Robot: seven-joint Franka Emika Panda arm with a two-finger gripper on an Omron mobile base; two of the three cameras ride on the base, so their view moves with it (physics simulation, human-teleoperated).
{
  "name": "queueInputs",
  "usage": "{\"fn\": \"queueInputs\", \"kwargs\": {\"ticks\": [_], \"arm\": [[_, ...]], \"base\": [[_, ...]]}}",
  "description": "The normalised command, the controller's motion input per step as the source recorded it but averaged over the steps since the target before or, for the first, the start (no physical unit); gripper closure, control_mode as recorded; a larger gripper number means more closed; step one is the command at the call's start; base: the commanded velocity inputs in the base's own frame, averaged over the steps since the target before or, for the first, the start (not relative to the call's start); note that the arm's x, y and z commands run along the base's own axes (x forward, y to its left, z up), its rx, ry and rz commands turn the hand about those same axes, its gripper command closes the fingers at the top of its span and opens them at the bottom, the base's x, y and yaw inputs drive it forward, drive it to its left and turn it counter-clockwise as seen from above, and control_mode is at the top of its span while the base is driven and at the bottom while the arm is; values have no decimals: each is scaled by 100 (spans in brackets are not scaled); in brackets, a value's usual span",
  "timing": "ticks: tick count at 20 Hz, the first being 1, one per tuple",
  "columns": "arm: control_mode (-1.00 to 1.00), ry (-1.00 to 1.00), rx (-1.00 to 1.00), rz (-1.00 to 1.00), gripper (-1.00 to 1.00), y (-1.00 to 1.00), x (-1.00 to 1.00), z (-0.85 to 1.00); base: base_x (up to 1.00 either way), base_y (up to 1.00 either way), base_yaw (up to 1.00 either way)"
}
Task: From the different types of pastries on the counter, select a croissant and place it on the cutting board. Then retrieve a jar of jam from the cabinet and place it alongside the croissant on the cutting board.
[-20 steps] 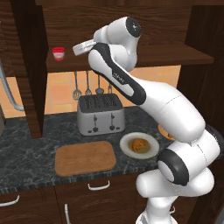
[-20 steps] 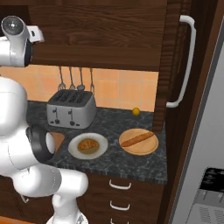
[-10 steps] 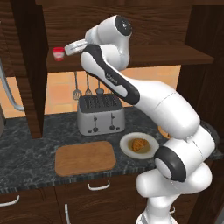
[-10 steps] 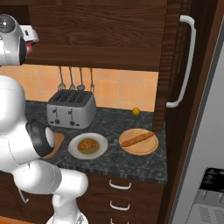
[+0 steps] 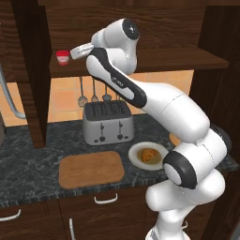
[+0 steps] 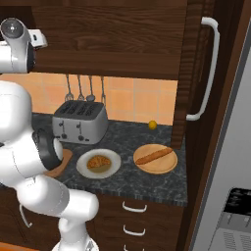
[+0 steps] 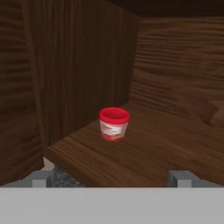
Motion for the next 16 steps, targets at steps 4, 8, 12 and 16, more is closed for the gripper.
{"fn": "queueInputs", "kwargs": {"ticks": [4,8,12,16], "arm": [[-100,0,0,0,-100,1,37,-5],[-100,4,0,-1,-100,22,35,-3],[-100,3,0,-1,-100,34,29,0],[-100,9,0,0,-100,20,24,0]], "base": [[0,0,0],[0,0,0],[0,0,0],[0,0,0]]}}
